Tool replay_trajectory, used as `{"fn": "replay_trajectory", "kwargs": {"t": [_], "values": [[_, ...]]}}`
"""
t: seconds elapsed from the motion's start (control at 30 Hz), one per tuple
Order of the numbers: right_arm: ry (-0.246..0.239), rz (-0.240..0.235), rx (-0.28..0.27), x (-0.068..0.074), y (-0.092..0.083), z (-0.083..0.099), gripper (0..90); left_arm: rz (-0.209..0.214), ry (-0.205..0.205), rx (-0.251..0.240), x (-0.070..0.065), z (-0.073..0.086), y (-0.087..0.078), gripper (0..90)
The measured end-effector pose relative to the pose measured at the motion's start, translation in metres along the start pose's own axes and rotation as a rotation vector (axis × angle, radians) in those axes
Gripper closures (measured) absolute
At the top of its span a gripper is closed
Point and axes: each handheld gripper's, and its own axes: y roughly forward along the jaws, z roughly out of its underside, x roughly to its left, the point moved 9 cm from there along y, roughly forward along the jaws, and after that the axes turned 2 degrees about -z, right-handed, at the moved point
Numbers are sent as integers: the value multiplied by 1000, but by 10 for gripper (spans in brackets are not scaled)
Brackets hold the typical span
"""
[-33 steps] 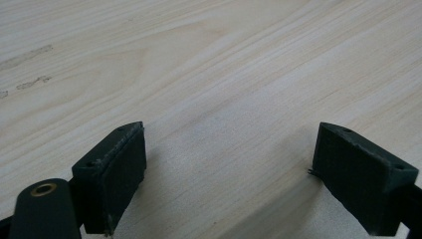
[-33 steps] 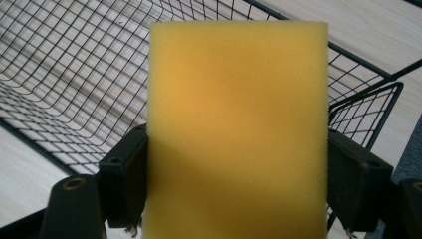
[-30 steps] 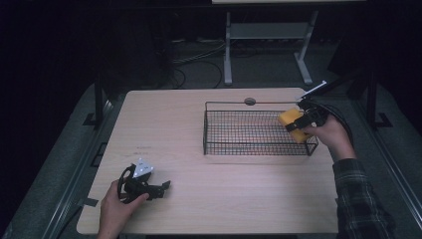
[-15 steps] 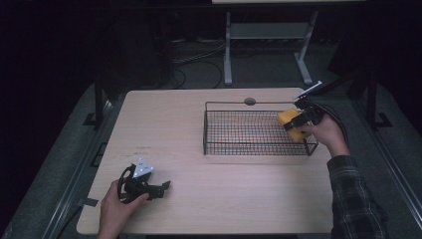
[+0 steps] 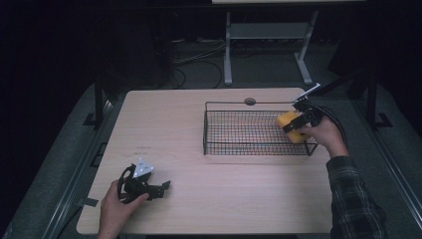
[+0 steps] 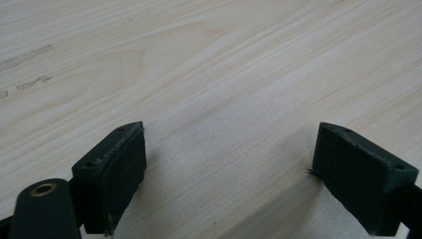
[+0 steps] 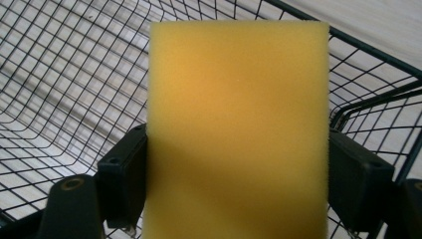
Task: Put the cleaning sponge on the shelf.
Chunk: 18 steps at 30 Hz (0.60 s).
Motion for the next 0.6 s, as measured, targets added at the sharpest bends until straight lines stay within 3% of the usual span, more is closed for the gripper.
{"fn": "replay_trajectory", "kwargs": {"t": [0.37, 0.6], "values": [[-7, -7, 7, 2, 0, 1, 188, 0, 0, 0, 0, 0, 0, 128], [-13, -4, -26, 7, -9, 1, 183, 0, 0, 0, 0, 0, 0, 128]]}}
